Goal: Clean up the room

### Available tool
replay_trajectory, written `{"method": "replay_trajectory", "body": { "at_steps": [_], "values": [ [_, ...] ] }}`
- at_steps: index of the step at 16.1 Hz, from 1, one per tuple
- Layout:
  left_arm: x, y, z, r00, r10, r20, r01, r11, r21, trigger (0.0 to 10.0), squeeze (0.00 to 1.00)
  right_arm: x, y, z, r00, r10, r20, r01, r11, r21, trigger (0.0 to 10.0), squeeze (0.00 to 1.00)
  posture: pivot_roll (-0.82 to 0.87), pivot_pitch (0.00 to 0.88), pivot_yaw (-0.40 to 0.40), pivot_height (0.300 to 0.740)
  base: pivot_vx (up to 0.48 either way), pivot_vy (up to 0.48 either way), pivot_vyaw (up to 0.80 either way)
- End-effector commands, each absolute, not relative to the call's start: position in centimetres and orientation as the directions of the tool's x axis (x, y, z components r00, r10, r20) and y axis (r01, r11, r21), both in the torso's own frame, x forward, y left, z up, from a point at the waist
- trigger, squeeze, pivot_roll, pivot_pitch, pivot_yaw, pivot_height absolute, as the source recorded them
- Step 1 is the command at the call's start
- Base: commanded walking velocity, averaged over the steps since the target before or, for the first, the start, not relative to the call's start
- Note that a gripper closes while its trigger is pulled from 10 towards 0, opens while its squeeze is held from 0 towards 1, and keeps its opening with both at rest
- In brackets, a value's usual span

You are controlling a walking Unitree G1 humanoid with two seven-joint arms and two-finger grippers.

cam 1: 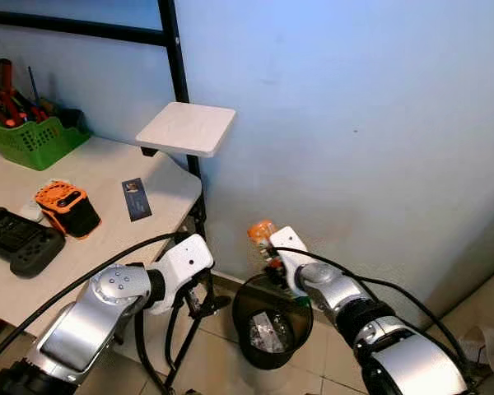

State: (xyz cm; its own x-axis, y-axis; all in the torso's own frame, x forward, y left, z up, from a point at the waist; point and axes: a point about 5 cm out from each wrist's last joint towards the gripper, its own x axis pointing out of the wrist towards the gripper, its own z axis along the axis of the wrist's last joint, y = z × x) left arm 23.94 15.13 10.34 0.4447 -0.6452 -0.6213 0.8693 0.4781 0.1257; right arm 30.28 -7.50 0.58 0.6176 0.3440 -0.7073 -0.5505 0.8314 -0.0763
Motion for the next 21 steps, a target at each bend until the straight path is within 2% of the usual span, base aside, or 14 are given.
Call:
{"method": "replay_trajectory", "body": {
  "at_steps": [1,8,9,10,12,13,17,19,21],
  "values": [
    [24.3,15.2,10.8,0.453,-0.642,-0.619,0.870,0.471,0.148,10.0,0.00,30.5,-7.1,0.9,0.624,0.363,-0.692,-0.554,0.830,-0.064,10.0,1.00,-0.01,0.000,0.032,0.740,0.000,0.000,0.00],
    [24.2,15.3,10.7,0.451,-0.640,-0.623,0.871,0.469,0.148,10.0,0.00,29.9,-7.0,0.2,0.615,0.371,-0.696,-0.553,0.832,-0.046,10.0,1.00,0.00,0.000,0.037,0.740,0.000,0.000,0.00],
    [24.2,15.2,10.7,0.460,-0.638,-0.617,0.866,0.476,0.154,10.0,0.00,29.9,-7.0,0.2,0.623,0.377,-0.686,-0.549,0.835,-0.039,10.0,0.67,-0.01,0.000,0.037,0.740,0.000,0.000,0.00],
    [24.5,15.2,10.9,0.499,-0.632,-0.593,0.844,0.510,0.166,10.0,0.00,30.1,-7.2,0.4,0.635,0.385,-0.670,-0.535,0.845,-0.022,10.0,0.00,-0.01,0.000,0.037,0.740,0.000,0.000,0.00],
    [25.3,15.1,11.5,0.626,-0.594,-0.505,0.748,0.641,0.172,10.0,0.00,30.7,-8.3,1.4,0.696,0.423,-0.580,-0.492,0.870,0.044,10.0,0.00,-0.01,0.000,0.039,0.740,0.000,0.000,0.00],
    [25.3,15.1,11.6,0.664,-0.578,-0.475,0.709,0.688,0.155,10.0,0.00,31.0,-9.2,2.2,0.745,0.419,-0.519,-0.458,0.887,0.059,10.0,0.00,-0.02,0.000,0.041,0.740,0.000,0.000,0.00],
    [25.8,15.1,11.4,0.828,-0.391,-0.401,0.482,0.862,0.155,10.0,0.00,29.2,-13.5,6.6,0.886,0.363,-0.290,-0.315,0.928,0.198,10.0,0.00,-0.05,0.000,0.056,0.740,0.000,0.000,0.00],
    [26.0,15.3,12.0,0.875,-0.327,-0.356,0.394,0.909,0.133,10.0,0.00,28.4,-14.5,8.2,0.912,0.337,-0.234,-0.289,0.932,0.219,10.0,0.00,-0.07,0.000,0.062,0.740,0.000,0.000,0.00],
    [26.0,15.4,12.4,0.887,-0.309,-0.343,0.362,0.927,0.103,10.0,0.00,27.7,-14.8,9.1,0.922,0.319,-0.220,-0.266,0.934,0.238,10.0,0.00,-0.08,0.000,0.062,0.740,0.000,0.000,0.00]
  ]
}}
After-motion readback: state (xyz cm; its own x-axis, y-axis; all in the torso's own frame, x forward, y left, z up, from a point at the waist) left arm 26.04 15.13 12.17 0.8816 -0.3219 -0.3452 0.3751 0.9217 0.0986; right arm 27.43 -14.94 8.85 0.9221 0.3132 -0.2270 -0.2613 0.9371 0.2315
